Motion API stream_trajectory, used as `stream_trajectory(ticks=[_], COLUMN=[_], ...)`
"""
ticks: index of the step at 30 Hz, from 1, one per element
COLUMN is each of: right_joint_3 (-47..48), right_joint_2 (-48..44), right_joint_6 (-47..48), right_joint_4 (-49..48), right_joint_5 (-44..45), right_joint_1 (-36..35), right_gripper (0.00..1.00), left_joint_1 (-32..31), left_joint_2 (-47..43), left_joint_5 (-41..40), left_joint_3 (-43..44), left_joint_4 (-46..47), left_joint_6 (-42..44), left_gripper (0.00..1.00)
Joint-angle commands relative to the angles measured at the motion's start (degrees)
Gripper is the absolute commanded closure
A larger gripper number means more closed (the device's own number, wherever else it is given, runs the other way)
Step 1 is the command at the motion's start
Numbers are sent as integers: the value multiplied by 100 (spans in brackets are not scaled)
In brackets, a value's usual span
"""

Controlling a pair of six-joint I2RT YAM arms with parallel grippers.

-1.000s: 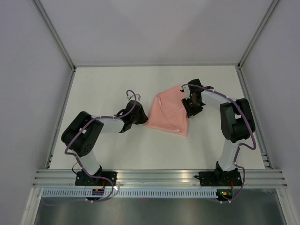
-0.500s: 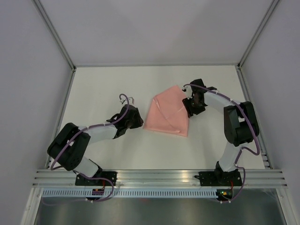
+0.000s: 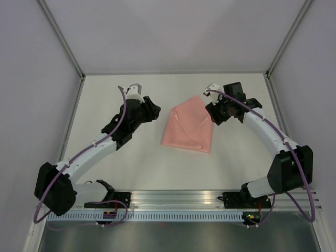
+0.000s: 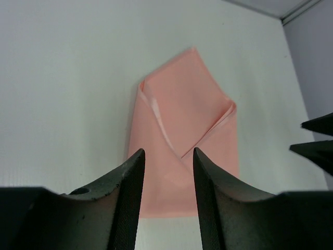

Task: Fold the napkin, place the utensils inside, and roll it up
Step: Roll the napkin with the utensil

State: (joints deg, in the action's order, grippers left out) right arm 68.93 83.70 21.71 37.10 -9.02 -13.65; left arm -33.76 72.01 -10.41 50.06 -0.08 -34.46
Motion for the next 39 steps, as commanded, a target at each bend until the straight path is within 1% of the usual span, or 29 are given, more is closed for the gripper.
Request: stream_trajectory(ticks=[1, 3, 4, 5, 6, 7, 8, 11, 16, 26, 35, 39], right_joint_3=[-116, -264, -361, -475, -772, -906, -1012, -1241, -1329, -1329, -1540, -1619], right_joint_2=[6, -3, -38, -82, -195, -231, -249, -179, 128, 813, 1060, 1166], right_joint_6=[825, 948, 983, 1019, 1045, 1080, 1141, 1134, 1142, 1177, 1291, 1335], right_joint_4=[167, 131, -43, -167, -342, -640, -756, -959, -1240, -1680, -2014, -2084], right_joint_5=[-566, -531, -488, -426, -347, -112, -5, 216, 523, 515, 497, 462], right_joint_1=[-436, -856, -1015, -1330, -1490, -1631, -1971, -2509, -3055, -3153, -3153, -3127], right_gripper=[39, 39, 38, 38, 37, 36, 36, 35, 35, 35, 37, 38], left_joint_1=[27, 27, 36, 27, 18, 18, 18, 18, 27, 18, 18, 10], left_joint_2=[-520, -775, -854, -907, -1012, -1083, -1162, -1575, -1839, -1716, -1497, -1435], left_joint_5=[-154, -84, -75, -92, -118, -119, -119, -171, -163, -66, 92, 145], left_joint_3=[442, 478, 548, 592, 618, 601, 575, 408, 443, 417, 338, 119], left_joint_4=[-150, -194, -299, -422, -527, -729, -800, -1046, -1301, -1302, -1232, -1135], left_joint_6=[106, 62, 79, 123, 176, 194, 185, 211, 281, 352, 475, 563], left_gripper=[52, 52, 51, 51, 51, 51, 51, 51, 50, 50, 50, 50])
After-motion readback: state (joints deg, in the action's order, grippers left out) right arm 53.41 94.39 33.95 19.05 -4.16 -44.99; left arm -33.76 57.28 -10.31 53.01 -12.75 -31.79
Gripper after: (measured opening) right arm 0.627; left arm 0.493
